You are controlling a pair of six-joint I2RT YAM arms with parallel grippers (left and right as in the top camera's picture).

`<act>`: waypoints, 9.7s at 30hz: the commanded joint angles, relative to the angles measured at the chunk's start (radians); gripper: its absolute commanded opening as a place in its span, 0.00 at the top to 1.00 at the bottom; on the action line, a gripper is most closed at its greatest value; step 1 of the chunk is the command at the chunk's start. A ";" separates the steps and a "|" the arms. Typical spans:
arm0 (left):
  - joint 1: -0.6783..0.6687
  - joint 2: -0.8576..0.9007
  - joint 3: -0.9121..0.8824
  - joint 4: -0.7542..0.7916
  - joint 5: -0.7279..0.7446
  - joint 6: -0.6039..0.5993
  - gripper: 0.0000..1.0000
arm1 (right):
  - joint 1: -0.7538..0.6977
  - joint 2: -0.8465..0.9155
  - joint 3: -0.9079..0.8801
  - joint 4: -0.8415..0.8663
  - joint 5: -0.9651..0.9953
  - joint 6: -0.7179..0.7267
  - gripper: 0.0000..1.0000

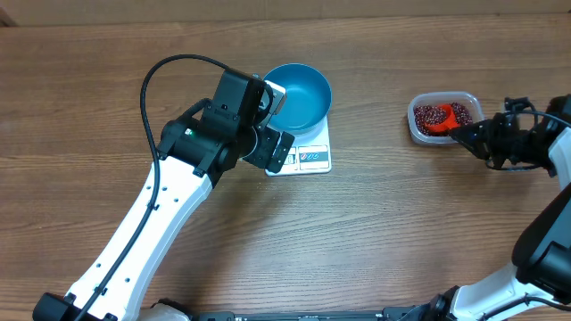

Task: Scoop item into bowl and weigh 150g on scale
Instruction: 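Scoop beans and lift the red scoop out of the tub, then carry the filled scoop over the teal bowl with the right gripper, then tilt the red scoop to pour beans into the teal bowl, then move the empty scoop back over the bean tub with the right gripper, then lower the red scoop into the beans and scoop again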

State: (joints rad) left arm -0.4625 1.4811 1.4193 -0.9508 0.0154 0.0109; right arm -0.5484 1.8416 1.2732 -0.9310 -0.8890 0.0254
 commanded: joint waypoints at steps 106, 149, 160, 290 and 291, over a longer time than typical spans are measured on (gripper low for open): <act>0.004 -0.006 0.016 0.002 0.011 0.019 0.00 | 0.816 0.005 0.126 0.411 0.378 -0.407 0.96; 0.004 -0.004 0.016 0.002 0.011 0.019 0.00 | 0.869 -0.185 0.188 0.246 0.582 -0.723 0.96; 0.004 -0.003 0.016 0.002 0.011 0.019 0.00 | 0.869 -0.185 0.188 0.245 0.581 -0.742 0.97; 0.004 -0.003 0.016 0.002 0.011 0.019 0.00 | 0.502 -0.177 0.120 0.036 1.094 -0.078 0.96; 0.004 -0.003 0.016 0.002 0.011 0.019 0.00 | 0.502 -0.177 0.120 0.036 1.106 -0.078 0.96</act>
State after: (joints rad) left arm -0.4629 1.4811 1.4193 -0.9508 0.0154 0.0109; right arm -0.0452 1.6581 1.3983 -0.9016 0.1886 -0.0555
